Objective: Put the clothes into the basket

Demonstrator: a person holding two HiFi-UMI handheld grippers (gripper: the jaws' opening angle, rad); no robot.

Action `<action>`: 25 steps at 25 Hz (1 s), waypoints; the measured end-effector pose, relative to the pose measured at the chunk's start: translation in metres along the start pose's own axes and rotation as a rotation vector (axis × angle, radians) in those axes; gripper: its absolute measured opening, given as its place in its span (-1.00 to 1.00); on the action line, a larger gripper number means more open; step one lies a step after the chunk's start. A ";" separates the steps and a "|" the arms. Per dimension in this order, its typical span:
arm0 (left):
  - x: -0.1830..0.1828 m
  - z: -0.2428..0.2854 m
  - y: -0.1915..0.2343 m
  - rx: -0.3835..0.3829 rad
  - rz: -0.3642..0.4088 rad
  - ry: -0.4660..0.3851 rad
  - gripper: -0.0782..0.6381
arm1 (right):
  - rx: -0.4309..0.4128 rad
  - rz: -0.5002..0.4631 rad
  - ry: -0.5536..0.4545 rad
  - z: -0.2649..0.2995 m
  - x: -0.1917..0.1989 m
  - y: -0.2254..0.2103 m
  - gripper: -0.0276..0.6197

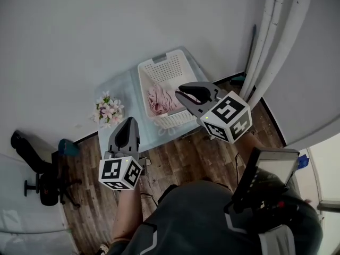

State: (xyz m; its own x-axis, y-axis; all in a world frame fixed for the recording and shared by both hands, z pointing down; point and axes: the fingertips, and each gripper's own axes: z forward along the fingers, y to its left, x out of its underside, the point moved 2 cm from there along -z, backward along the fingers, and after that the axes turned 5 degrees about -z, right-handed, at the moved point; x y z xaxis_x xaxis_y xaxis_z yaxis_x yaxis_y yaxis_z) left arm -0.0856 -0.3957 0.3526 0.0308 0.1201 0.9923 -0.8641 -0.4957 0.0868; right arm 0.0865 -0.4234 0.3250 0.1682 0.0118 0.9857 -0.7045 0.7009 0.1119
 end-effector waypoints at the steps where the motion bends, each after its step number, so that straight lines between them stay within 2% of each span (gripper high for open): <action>1: -0.002 -0.002 0.003 0.008 -0.002 -0.003 -0.76 | 0.016 0.001 -0.002 0.000 -0.002 0.002 -0.74; 9: -0.015 -0.023 0.033 0.069 0.014 -0.014 -0.76 | 0.108 0.033 -0.046 0.010 -0.025 0.031 -0.79; 13: -0.015 -0.032 0.044 0.086 0.012 -0.016 -0.76 | 0.140 0.005 -0.038 0.014 -0.030 0.047 -0.87; 25: -0.013 -0.047 0.058 0.102 -0.016 -0.032 -0.76 | 0.178 0.034 -0.028 0.017 -0.034 0.067 -0.87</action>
State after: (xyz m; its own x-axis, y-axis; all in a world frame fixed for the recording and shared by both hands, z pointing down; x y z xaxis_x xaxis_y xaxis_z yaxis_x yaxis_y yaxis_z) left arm -0.1596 -0.3850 0.3409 0.0619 0.1023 0.9928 -0.8077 -0.5792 0.1101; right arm 0.0222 -0.3893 0.3014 0.1250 0.0114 0.9921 -0.8207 0.5631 0.0970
